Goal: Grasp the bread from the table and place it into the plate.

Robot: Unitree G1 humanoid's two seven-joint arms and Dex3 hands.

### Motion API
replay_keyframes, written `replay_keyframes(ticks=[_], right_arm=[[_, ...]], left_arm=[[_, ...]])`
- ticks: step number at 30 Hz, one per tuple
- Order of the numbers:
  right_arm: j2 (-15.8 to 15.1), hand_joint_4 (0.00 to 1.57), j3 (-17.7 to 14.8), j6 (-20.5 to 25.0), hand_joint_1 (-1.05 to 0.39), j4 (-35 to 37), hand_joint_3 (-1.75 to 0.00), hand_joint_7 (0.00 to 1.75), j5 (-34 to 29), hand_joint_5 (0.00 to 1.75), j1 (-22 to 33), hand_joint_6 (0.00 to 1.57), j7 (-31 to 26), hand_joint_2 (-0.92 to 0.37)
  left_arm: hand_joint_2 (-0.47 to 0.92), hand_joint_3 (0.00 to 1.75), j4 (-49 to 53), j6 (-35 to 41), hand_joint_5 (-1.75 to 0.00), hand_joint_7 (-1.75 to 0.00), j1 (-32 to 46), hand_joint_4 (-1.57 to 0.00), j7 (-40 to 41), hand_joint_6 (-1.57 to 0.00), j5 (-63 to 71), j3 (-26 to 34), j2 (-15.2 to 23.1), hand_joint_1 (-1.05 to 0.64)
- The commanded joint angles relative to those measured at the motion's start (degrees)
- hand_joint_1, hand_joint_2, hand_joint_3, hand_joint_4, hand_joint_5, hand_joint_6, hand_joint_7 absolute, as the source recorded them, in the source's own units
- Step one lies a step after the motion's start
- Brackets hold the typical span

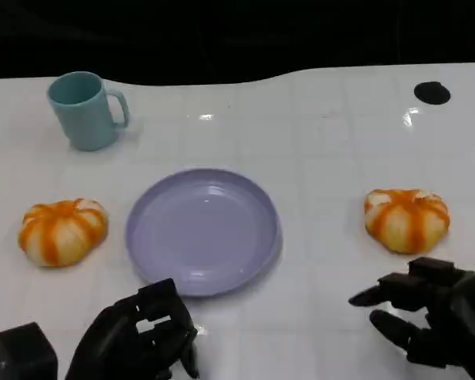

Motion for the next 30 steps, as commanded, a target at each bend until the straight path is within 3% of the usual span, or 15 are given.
replay_keyframes(ticks=[1, 4, 10, 19, 30], right_arm=[[-2.4, 0.68, -1.8, 2.8, -0.37, -4.8, -0.20, 0.11, -0.2, 0.79, 0.5, 0.91, 1.8, -0.83], [-2.9, 0.63, -2.3, 5.4, -0.41, -7.8, -0.07, 0.04, -0.7, 0.62, 1.0, 0.86, 3.6, -0.90], [-5.0, 0.46, -3.1, 11.1, -0.46, -13.4, -0.05, 0.00, -1.4, 0.39, 2.1, 0.66, 9.9, -0.92], [-8.1, 0.23, -4.1, 21.3, -0.54, -19.0, -0.06, 0.00, -4.3, 0.23, -0.2, 0.42, 19.4, -0.92], [-8.4, 0.13, -3.5, 30.6, -0.60, -20.2, -0.01, 0.00, -7.7, 0.24, -4.4, 0.31, 27.1, -0.91]], left_arm=[[0.79, 0.45, 0.7, -0.6, -1.75, -1.47, -0.3, -0.78, -0.5, -0.72, -0.4, 0.9, 0.7, -0.59], [0.79, 0.45, 1.3, -1.0, -1.75, -1.47, -0.5, -0.78, -0.6, -0.73, -0.4, 1.1, 0.6, -0.59], [0.80, 0.45, 2.6, -1.8, -1.75, -1.46, -1.0, -0.78, -0.9, -0.72, -0.3, 1.3, 0.4, -0.59], [0.81, 0.44, 2.6, -2.1, -1.75, -1.46, -0.9, -0.78, -0.7, -0.72, 0.1, 1.2, 0.2, -0.62], [0.79, 0.46, 1.3, -1.6, -1.75, -1.47, -0.1, -0.78, -0.3, -0.72, 0.2, 1.1, 0.0, -0.61]])
